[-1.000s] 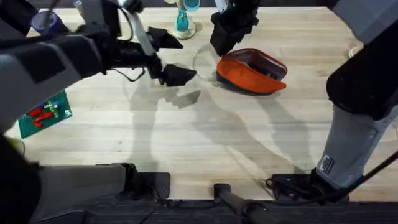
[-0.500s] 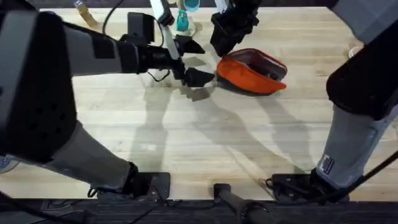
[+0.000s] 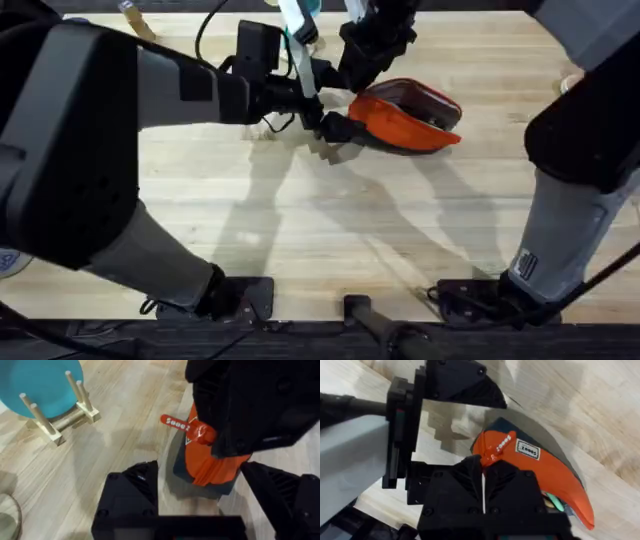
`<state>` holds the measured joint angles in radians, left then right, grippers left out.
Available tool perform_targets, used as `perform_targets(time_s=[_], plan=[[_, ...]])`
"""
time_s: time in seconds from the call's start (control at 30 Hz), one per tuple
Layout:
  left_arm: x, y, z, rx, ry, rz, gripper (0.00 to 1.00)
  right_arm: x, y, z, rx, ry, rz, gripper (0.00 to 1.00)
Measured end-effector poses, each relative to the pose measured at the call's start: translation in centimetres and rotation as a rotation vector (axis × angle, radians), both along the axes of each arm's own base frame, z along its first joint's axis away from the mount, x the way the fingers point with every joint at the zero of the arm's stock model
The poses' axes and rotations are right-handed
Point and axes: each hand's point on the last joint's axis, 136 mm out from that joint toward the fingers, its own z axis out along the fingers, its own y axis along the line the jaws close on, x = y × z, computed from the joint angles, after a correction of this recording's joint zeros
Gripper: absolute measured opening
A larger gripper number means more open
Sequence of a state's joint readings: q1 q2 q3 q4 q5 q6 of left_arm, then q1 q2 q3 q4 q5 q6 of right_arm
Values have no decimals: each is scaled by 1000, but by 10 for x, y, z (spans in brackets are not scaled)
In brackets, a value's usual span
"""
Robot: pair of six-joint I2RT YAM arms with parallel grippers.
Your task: Unzip the bag, pick up the pens from the table one at a time and place them inside, then zip the bag closed.
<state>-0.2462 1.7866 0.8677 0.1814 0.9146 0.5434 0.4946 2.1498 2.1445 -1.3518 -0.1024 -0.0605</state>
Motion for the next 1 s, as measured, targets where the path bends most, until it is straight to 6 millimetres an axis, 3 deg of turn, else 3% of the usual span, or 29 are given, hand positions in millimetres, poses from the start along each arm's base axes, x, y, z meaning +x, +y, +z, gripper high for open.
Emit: perform_targets(time_s=[0.83, 0.9, 0.93, 1.0], plan=[[-5, -14, 1, 3, -6, -17, 997, 0, 0, 0, 0, 0, 0, 33], [-5, -15, 1, 3, -6, -18, 970, 0, 0, 0, 0, 0, 0, 34], [-5, -15, 1, 4, -6, -17, 804, 0, 0, 0, 0, 0, 0, 33], [-5, -15, 1, 3, -5, -18, 664, 0, 0, 0, 0, -1, 0, 34]])
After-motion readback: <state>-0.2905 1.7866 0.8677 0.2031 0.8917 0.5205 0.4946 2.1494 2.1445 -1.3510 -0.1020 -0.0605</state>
